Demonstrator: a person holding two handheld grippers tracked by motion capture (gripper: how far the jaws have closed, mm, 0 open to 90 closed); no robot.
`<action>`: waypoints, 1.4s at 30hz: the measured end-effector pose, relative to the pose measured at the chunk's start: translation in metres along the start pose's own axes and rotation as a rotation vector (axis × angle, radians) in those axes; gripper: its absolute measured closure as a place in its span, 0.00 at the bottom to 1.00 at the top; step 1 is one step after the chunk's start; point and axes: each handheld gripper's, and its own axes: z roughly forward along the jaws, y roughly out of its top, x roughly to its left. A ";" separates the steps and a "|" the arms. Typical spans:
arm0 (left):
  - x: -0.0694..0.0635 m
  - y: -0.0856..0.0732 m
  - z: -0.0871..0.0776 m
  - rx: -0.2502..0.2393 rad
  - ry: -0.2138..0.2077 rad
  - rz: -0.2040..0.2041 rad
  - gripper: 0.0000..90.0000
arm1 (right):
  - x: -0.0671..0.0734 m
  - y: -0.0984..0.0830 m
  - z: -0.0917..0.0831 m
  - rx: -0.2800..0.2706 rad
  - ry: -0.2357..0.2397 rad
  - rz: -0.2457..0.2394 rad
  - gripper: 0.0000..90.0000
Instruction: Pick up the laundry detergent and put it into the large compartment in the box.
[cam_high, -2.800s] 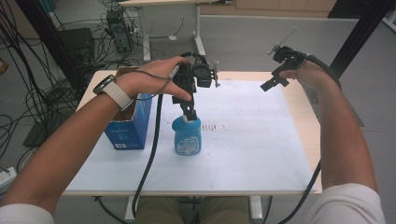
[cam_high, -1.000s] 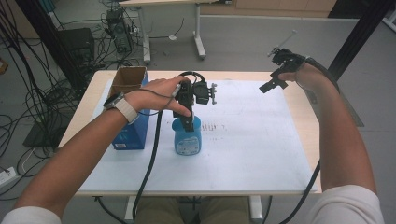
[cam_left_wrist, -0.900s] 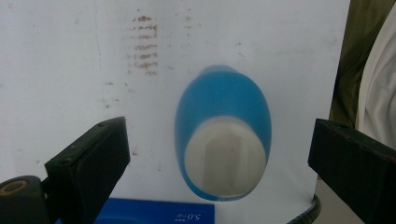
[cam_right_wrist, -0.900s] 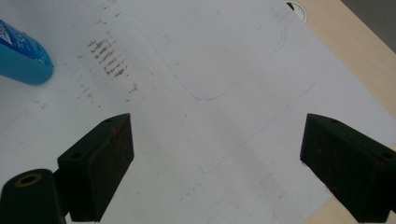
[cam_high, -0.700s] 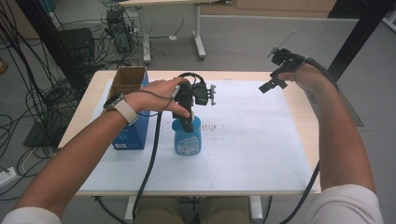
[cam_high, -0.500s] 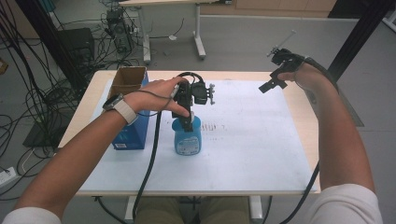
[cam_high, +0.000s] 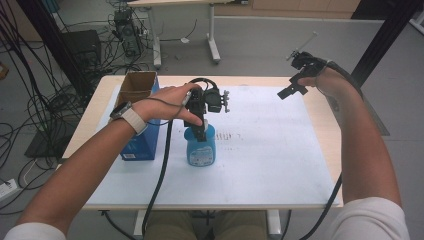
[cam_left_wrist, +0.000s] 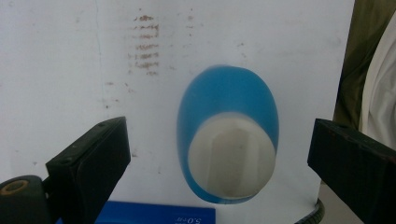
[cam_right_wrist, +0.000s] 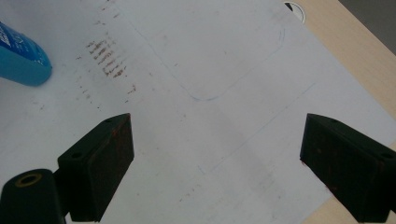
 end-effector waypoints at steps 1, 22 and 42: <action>0.000 0.000 0.000 0.001 -0.001 0.000 0.07 | 0.000 0.000 0.000 0.000 0.000 0.000 0.11; 0.002 -0.003 0.001 -0.003 0.002 -0.008 0.07 | -0.001 -0.001 0.000 0.004 -0.002 0.004 0.11; -0.001 -0.006 0.002 0.002 0.012 -0.011 0.07 | -0.001 -0.001 0.000 0.005 -0.001 0.006 0.11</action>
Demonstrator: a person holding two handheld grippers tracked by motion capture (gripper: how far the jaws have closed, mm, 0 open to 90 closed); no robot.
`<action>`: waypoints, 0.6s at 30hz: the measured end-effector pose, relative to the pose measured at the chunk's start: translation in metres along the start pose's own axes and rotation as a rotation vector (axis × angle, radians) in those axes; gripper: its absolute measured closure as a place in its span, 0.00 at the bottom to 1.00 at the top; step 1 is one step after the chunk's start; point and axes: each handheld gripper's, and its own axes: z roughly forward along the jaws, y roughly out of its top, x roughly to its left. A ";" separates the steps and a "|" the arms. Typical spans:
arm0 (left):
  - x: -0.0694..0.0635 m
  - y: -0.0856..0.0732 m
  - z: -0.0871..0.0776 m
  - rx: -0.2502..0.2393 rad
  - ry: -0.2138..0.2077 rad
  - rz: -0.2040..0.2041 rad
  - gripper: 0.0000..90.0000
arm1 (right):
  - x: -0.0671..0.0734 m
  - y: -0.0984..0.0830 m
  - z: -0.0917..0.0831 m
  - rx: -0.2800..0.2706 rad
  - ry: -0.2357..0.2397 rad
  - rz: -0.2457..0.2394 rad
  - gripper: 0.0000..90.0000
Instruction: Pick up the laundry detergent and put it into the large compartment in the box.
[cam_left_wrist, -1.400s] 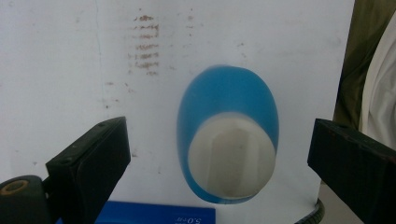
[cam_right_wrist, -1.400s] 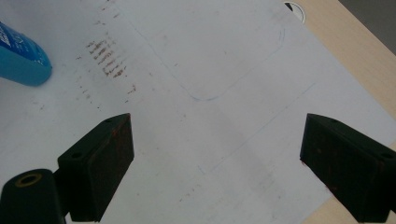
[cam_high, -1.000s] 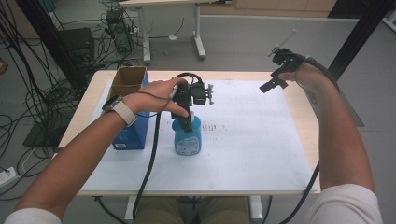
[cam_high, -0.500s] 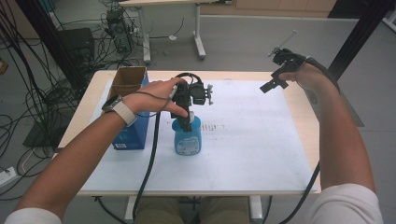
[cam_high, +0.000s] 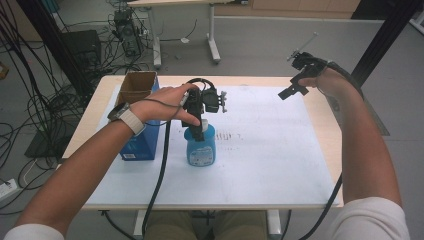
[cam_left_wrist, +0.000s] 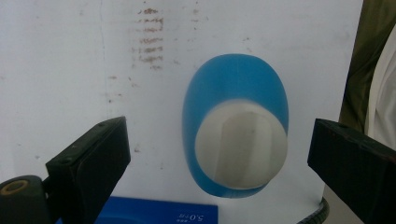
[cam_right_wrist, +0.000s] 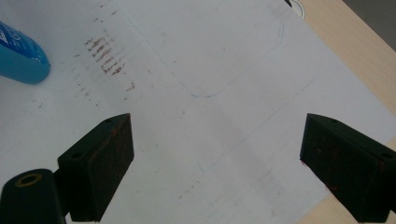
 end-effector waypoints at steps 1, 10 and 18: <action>0.000 0.000 0.000 -0.001 0.000 0.000 0.07 | 0.000 0.000 0.000 -0.002 0.000 0.001 0.11; 0.000 0.001 0.002 0.006 0.001 -0.001 0.07 | 0.000 -0.002 -0.001 -0.009 -0.004 0.002 0.11; 0.000 0.000 0.002 0.004 0.001 -0.002 0.07 | 0.001 -0.001 -0.001 -0.009 -0.006 -0.001 0.11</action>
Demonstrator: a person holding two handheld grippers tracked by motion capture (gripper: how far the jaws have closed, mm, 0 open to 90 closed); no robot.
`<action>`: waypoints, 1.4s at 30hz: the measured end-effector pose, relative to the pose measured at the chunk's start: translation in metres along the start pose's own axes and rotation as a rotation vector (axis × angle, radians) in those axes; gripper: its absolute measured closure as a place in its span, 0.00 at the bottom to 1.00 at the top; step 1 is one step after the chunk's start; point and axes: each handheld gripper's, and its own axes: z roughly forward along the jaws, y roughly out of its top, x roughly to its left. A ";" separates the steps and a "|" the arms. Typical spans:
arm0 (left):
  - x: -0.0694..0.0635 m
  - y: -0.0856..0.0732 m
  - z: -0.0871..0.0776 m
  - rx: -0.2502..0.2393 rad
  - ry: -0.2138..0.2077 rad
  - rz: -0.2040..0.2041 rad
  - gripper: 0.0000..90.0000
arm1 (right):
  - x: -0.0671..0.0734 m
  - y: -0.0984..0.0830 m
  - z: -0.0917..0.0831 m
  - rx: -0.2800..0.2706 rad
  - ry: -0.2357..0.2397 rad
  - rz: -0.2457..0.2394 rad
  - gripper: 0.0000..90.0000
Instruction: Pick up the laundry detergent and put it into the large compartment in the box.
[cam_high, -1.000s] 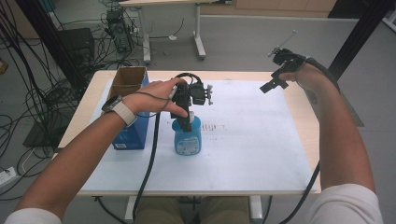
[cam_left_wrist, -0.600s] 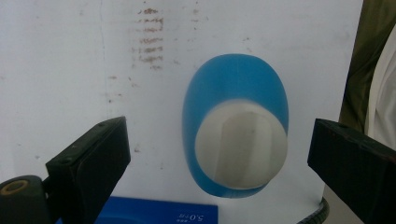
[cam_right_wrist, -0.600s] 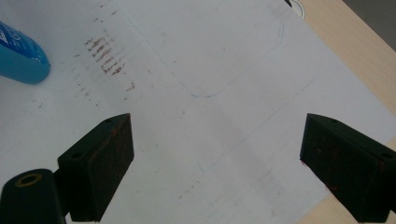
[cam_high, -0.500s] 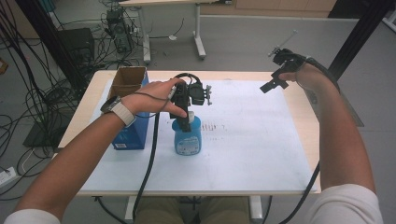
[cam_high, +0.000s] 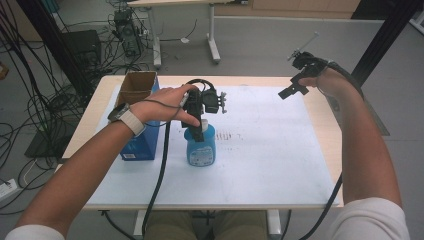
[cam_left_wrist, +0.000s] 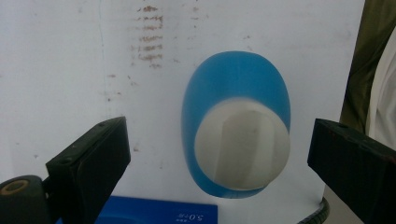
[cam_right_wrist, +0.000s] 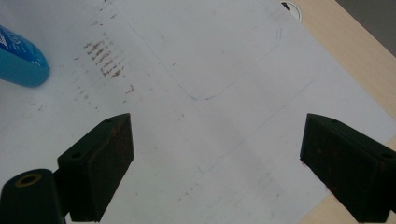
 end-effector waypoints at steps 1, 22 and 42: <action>0.000 0.000 0.000 0.000 0.000 0.000 0.07 | 0.000 0.000 0.000 0.000 0.000 0.000 0.11; 0.003 -0.002 0.002 -0.002 -0.016 0.001 0.07 | 0.001 0.002 0.002 0.004 -0.003 0.000 0.11; 0.004 -0.006 0.004 -0.017 -0.015 -0.005 0.07 | 0.002 0.002 0.002 0.001 -0.005 0.000 0.11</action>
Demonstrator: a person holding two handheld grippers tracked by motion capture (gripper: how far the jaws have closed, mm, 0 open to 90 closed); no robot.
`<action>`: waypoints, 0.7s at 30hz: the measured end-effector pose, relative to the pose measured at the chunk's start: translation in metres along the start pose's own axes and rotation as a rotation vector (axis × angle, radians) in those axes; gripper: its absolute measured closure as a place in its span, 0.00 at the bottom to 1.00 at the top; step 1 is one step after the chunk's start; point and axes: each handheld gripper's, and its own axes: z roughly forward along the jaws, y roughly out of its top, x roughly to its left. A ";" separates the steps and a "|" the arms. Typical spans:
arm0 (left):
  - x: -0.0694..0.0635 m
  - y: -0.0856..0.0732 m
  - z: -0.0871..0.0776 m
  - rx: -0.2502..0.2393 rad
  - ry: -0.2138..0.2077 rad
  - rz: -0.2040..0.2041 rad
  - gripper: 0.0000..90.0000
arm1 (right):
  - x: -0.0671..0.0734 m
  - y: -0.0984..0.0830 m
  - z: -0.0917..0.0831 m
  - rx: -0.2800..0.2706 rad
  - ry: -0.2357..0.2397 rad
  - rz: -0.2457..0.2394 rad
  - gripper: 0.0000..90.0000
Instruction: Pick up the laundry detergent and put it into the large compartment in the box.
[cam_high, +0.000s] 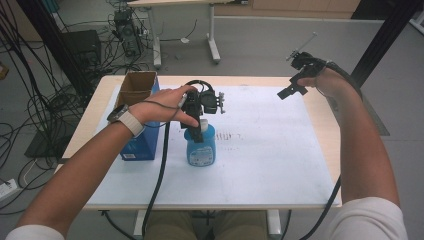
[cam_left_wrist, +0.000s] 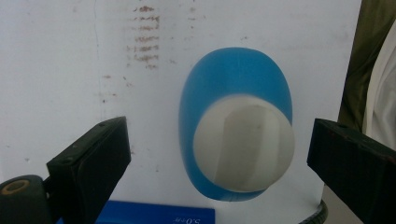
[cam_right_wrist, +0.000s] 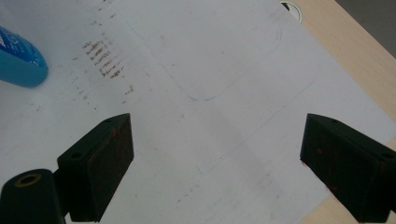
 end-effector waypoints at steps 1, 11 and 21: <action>0.000 0.000 0.000 0.000 0.000 0.000 0.07 | 0.000 0.000 0.000 0.000 0.000 0.000 0.11; 0.000 0.001 0.002 -0.001 -0.001 0.006 0.07 | 0.000 0.000 0.000 0.001 0.000 0.000 0.11; 0.000 0.003 0.003 0.002 -0.003 0.018 0.10 | 0.000 -0.001 0.000 0.001 0.001 -0.001 0.11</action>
